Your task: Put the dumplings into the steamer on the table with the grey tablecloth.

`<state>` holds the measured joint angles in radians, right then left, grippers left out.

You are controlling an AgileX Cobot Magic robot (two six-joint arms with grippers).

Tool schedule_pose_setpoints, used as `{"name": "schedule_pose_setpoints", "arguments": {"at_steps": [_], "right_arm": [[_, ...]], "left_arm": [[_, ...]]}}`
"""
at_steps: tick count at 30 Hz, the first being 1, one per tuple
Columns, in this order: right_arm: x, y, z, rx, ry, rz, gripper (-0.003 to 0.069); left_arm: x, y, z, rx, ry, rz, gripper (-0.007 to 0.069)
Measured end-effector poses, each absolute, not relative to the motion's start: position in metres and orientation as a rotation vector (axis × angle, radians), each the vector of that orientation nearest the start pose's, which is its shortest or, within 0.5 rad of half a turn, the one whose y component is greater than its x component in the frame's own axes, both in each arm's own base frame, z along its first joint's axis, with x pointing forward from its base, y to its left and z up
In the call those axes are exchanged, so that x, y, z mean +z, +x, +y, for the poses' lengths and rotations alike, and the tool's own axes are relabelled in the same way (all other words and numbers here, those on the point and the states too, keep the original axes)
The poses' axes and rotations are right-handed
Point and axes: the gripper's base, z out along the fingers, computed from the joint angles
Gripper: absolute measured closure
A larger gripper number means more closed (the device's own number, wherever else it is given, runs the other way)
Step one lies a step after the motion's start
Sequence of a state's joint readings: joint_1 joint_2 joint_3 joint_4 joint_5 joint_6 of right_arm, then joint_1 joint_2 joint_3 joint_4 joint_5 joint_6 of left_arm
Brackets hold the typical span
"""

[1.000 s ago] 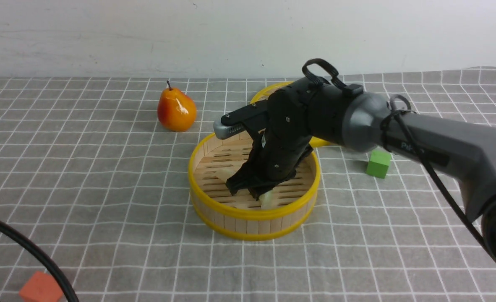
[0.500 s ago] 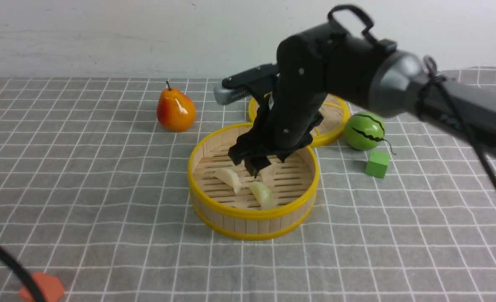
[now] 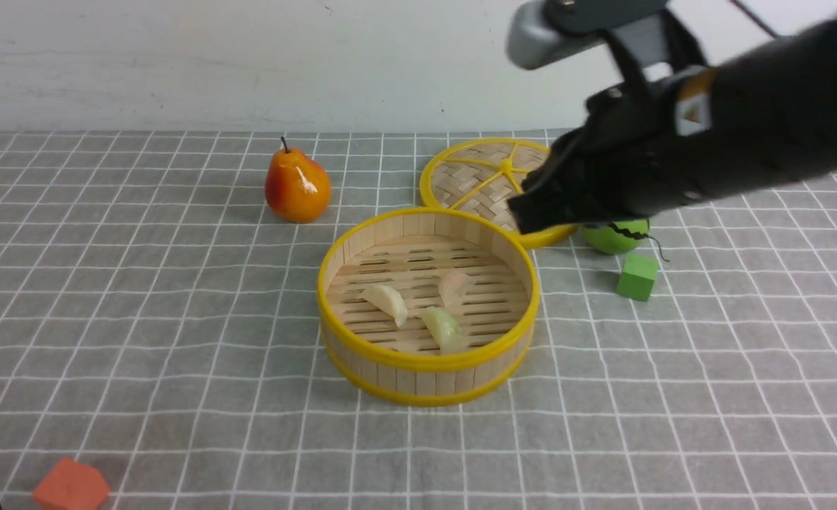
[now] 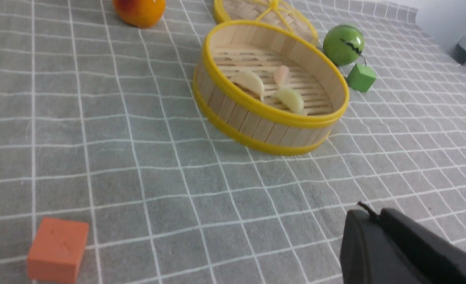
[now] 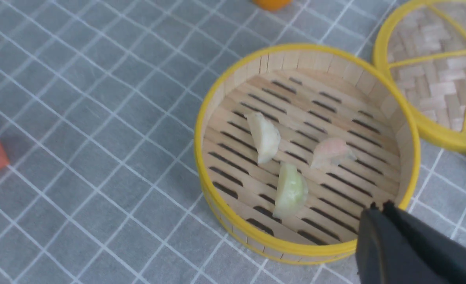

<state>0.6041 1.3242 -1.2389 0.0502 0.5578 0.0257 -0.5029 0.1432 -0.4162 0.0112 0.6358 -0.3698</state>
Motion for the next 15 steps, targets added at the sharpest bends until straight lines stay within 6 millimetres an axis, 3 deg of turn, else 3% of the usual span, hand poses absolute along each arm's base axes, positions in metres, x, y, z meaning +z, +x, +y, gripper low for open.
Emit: {"name": "schedule_pose_setpoints", "arguments": {"at_steps": [8,12,15], "right_arm": [[0.379,0.16,0.112,0.483,-0.507,1.819,0.068],[0.372,0.136,0.096,0.494,-0.493,1.77,0.068],[0.369,0.13,0.092,0.496,-0.491,1.761,0.068]], "left_arm": [[0.283,0.036,-0.019,-0.594,0.129,1.885,0.0586],[0.283,0.036,-0.019,-0.594,0.129,1.89,0.058],[0.283,0.036,-0.019,-0.594,0.129,1.89,0.0576]]}}
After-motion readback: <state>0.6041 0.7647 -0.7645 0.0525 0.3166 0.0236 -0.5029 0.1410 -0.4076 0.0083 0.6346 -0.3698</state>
